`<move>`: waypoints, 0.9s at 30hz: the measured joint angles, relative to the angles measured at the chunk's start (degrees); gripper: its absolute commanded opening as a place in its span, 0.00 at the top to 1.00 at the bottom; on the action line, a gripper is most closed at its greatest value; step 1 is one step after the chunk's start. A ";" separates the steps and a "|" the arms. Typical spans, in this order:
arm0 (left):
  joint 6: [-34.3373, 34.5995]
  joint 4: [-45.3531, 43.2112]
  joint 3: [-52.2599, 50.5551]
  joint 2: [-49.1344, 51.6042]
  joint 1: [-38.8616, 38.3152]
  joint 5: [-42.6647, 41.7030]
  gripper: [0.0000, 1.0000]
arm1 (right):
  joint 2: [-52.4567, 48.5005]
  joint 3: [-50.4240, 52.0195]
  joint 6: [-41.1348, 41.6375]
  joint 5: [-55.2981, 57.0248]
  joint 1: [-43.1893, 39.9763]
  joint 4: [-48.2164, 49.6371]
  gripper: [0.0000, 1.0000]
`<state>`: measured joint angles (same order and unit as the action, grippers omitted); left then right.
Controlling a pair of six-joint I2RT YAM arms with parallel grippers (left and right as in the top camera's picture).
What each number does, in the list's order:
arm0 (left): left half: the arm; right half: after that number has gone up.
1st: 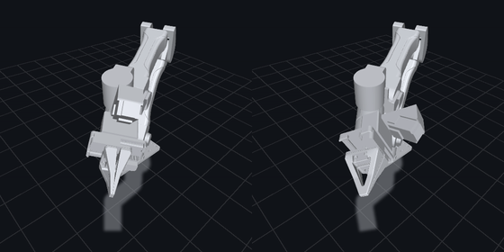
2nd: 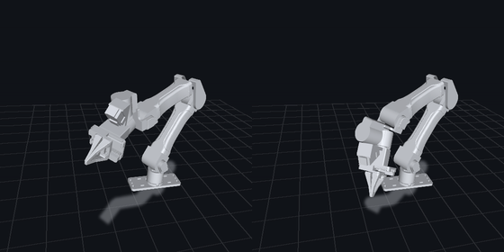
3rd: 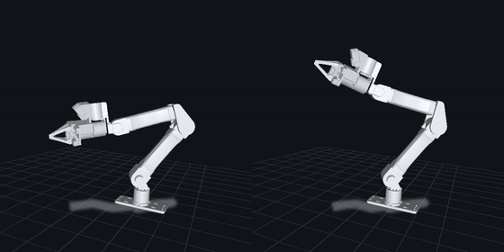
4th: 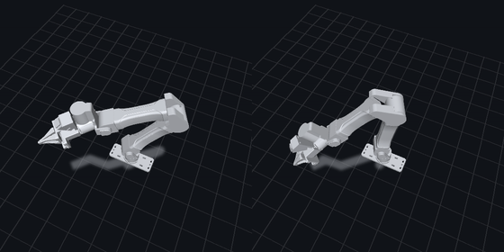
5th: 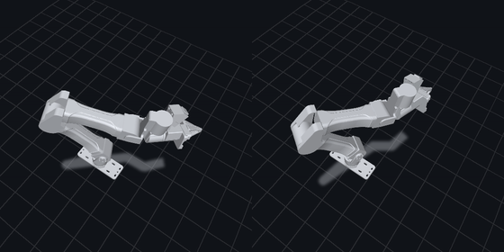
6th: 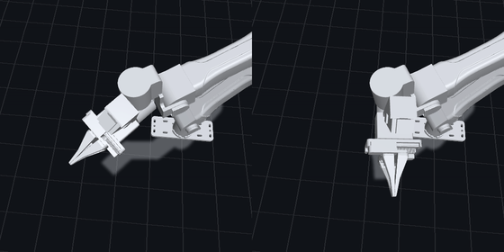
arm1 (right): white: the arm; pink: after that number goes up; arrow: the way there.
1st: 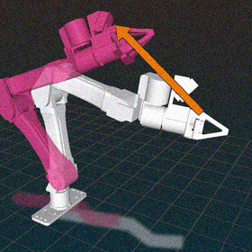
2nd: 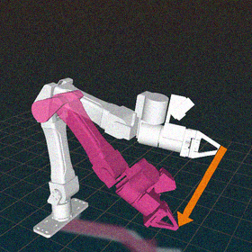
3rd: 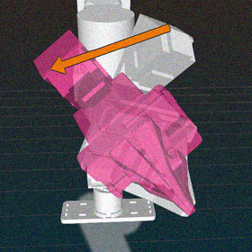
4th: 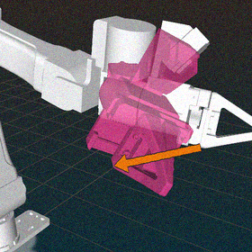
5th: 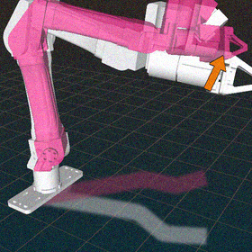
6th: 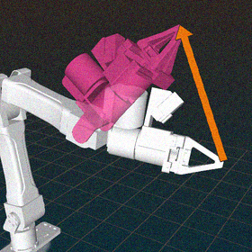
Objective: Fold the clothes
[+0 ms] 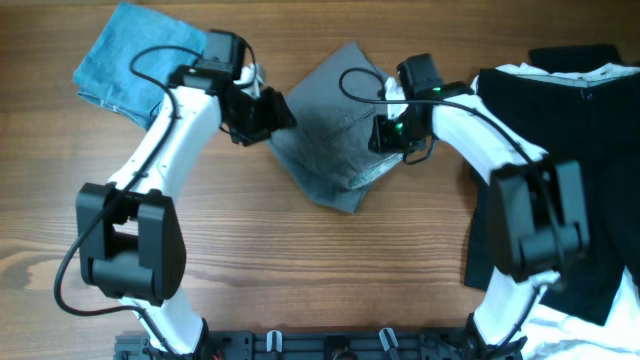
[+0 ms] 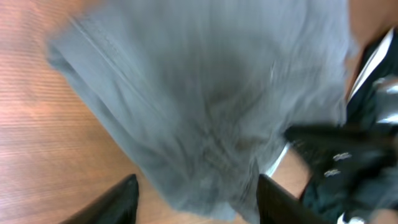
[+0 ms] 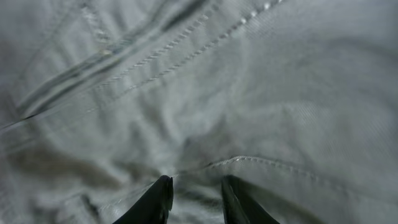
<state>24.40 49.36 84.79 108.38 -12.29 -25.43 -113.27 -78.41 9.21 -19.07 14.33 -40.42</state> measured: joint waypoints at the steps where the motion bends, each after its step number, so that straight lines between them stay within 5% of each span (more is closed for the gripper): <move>1: -0.26 -0.66 -1.29 0.00 -1.42 -0.44 0.96 | 2.32 0.15 -0.63 1.01 -0.46 1.55 0.79; 5: -0.72 -13.44 -11.13 0.37 -7.69 -1.27 0.96 | 7.76 -0.15 -0.31 6.49 -1.64 13.88 0.88; 8: 1.42 -14.23 -18.10 2.62 -11.28 -1.01 0.96 | 4.35 -0.15 0.87 7.78 -1.64 14.78 0.94; 13: 2.51 -16.98 -19.91 3.37 -9.42 0.81 0.96 | -4.79 -1.27 7.32 7.56 -1.62 -0.02 0.95; 17: 2.69 -20.94 -19.02 3.45 1.27 5.07 0.94 | -4.79 -1.64 16.11 6.23 -0.04 -9.35 0.96; 20: 0.31 -16.76 -14.99 4.42 10.25 3.48 0.58 | -4.37 -1.38 14.73 5.14 1.33 -11.13 0.94; 21: -1.29 -14.40 -13.31 4.46 11.69 -0.28 0.20 | -3.04 -0.22 11.19 4.96 1.77 -9.44 0.84; 23: -4.20 -10.71 -11.80 4.46 12.02 -7.76 0.00 | 1.49 0.24 7.41 4.59 2.03 -5.53 0.73; 27: -7.63 -9.88 -11.82 4.48 9.25 -11.56 0.00 | 4.11 0.28 3.39 4.28 2.03 -0.15 0.78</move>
<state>16.78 39.48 72.97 112.86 -3.05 -36.99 -109.16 -78.13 12.60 -14.79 16.36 -40.58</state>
